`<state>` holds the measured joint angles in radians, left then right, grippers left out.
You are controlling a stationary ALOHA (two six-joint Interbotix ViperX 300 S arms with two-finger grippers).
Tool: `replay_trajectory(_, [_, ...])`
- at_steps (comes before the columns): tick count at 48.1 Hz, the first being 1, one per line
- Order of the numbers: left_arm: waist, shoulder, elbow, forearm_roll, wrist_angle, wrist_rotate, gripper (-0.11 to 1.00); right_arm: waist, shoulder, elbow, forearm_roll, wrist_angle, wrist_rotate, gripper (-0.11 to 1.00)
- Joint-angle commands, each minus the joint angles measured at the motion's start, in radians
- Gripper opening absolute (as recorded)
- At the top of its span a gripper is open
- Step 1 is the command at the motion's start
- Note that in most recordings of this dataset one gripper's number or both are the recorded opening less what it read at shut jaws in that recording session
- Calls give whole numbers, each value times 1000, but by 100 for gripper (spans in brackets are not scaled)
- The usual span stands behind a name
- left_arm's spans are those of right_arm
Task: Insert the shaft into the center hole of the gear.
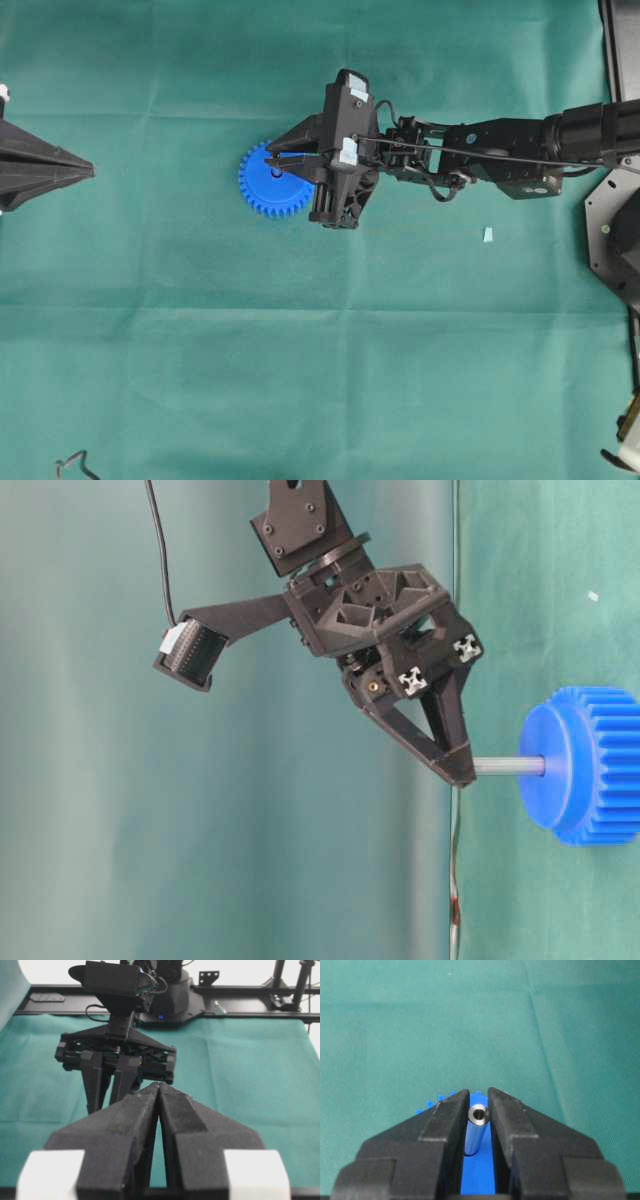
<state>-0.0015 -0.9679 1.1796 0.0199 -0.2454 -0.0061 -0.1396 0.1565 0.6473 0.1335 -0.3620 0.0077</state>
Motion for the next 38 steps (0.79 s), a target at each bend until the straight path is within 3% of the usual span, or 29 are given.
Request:
replay_trajectory(1, [0,3,-28,2,-6,-2,0,-2,3,-9,3,-21,2,15])
replay_trajectory(17, [0,5,-28,2,-5,-2,0,9,83,-15,26,-57,3,15])
replay_trajectory(38, [0,9,-28,3,-5,-2,0,15,86,-12,21,-49,0,15])
